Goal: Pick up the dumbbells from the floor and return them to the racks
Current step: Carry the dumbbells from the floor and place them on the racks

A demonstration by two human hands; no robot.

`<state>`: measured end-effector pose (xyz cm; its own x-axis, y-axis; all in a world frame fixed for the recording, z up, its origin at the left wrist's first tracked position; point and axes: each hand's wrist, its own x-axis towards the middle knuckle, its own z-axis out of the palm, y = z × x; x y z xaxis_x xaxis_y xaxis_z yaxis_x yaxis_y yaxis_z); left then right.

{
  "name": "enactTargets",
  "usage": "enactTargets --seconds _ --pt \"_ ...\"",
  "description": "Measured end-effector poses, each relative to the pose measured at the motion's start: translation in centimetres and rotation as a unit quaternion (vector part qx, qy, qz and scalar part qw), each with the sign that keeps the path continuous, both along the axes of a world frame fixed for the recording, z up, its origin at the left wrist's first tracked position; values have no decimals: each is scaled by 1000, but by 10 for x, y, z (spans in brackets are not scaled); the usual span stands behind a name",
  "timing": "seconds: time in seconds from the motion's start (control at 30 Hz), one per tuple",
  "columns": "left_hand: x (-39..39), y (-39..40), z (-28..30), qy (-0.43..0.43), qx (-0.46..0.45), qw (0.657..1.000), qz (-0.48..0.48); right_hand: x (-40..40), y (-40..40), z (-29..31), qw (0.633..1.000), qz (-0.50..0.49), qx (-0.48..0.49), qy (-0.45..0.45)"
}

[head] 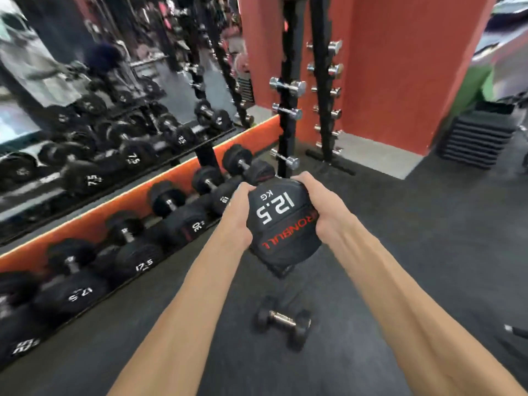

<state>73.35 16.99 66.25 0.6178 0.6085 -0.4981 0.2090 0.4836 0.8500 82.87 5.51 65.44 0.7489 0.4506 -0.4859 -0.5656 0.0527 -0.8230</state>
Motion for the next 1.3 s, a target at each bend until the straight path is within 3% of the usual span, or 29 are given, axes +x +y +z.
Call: enactTargets --seconds 0.23,0.53,0.93,1.3 --pt "-49 112 92 -82 23 986 140 -26 145 95 988 127 33 -76" --pt "-97 309 145 -109 81 954 267 -55 366 157 954 276 57 -100" --pt "-171 628 155 -67 81 915 389 -118 728 161 911 401 64 -71" --pt "-279 877 125 -37 49 923 379 -227 968 124 925 378 31 -40"
